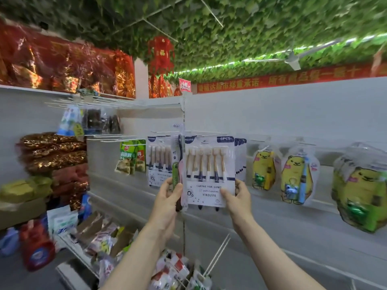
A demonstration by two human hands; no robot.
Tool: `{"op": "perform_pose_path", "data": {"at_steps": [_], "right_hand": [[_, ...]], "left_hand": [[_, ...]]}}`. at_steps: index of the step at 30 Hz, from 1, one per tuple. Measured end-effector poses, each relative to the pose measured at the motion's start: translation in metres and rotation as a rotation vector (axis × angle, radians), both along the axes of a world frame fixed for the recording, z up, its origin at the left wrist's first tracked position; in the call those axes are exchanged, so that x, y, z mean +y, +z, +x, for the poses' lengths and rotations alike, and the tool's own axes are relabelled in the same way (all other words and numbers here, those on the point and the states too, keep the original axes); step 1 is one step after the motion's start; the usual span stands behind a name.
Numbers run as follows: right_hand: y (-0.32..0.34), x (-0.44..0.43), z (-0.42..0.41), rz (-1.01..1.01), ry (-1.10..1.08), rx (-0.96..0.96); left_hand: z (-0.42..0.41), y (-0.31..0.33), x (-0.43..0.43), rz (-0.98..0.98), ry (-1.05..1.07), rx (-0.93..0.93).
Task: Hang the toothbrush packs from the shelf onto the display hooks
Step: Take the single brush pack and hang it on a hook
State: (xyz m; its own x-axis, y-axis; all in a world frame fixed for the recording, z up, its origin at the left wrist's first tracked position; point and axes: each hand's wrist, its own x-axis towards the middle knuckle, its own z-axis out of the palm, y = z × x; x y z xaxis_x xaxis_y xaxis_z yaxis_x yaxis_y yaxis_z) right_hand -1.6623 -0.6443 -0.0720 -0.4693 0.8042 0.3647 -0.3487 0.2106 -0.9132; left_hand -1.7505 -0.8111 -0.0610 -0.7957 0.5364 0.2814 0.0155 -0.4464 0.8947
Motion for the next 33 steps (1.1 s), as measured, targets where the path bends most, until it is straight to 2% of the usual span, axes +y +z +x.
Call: {"op": "perform_pose_path", "data": {"at_steps": [11, 20, 26, 29, 33], "right_hand": [[-0.015, 0.006, -0.055, -0.063, -0.127, 0.01], [-0.019, 0.03, -0.067, -0.032, -0.213, -0.024], [-0.017, 0.04, -0.064, -0.044, -0.189, -0.061], [-0.016, 0.042, -0.058, -0.01, -0.21, -0.111], [-0.009, 0.035, -0.036, 0.13, -0.39, -0.117]], "left_hand": [[-0.062, -0.005, 0.006, 0.016, -0.124, 0.004], [-0.087, -0.018, 0.02, 0.035, -0.209, -0.02], [-0.087, -0.028, 0.026, 0.03, -0.229, -0.053], [-0.078, -0.033, 0.028, 0.035, -0.23, -0.061], [-0.051, -0.038, 0.03, 0.027, -0.251, -0.053]]}}
